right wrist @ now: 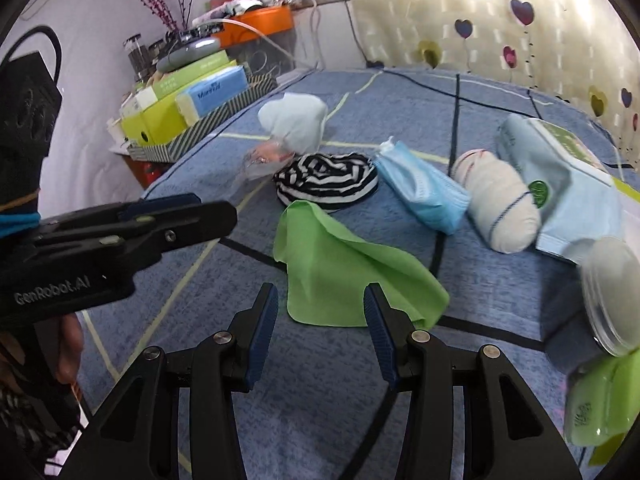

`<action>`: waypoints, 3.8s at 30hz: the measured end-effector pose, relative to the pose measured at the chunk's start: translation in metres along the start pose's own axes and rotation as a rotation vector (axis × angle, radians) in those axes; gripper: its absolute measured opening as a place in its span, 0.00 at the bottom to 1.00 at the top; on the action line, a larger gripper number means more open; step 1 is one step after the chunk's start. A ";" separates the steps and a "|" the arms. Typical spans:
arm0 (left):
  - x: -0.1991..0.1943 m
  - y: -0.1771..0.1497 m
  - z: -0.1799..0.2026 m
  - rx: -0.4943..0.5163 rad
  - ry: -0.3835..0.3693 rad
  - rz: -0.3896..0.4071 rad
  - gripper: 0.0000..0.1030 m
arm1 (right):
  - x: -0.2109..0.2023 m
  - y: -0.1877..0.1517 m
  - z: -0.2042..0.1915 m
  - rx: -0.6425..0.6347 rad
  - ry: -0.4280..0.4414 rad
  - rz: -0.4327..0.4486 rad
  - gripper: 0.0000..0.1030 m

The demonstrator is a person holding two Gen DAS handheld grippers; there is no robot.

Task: Organize soft objects
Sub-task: 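Move both tools away from the box toward the items on the bedspread, then grasp the green cloth with the right gripper while the left gripper approaches the plastic bag, then close the left gripper on the clear plastic bag with orange contents, then carry the plastic bag and green cloth over the white box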

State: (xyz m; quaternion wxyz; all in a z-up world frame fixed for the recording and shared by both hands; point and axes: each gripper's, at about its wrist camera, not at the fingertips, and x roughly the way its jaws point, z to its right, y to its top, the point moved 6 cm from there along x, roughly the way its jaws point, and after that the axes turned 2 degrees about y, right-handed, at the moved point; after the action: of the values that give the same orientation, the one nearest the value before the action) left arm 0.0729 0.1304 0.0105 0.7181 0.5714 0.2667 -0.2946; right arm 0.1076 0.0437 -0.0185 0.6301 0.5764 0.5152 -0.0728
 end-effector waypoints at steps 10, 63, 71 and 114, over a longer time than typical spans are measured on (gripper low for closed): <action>0.004 -0.002 -0.016 -0.033 0.011 -0.013 0.49 | 0.023 0.009 -0.007 -0.055 -0.013 -0.040 0.55; 0.075 0.050 -0.051 -0.045 0.112 -0.082 0.53 | 0.026 0.014 0.022 -0.002 -0.148 -0.024 0.14; 0.082 0.052 -0.050 -0.042 0.108 -0.083 0.53 | 0.026 0.014 0.022 -0.001 -0.146 -0.023 0.14; 0.036 0.053 -0.024 -0.018 0.074 -0.001 0.19 | -0.009 0.019 0.019 -0.004 -0.164 0.049 0.13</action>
State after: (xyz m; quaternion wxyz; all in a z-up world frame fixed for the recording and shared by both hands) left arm 0.1345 0.1589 0.0150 0.7126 0.5754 0.2959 -0.2711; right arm 0.1270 0.0302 -0.0033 0.6728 0.5797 0.4479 -0.1034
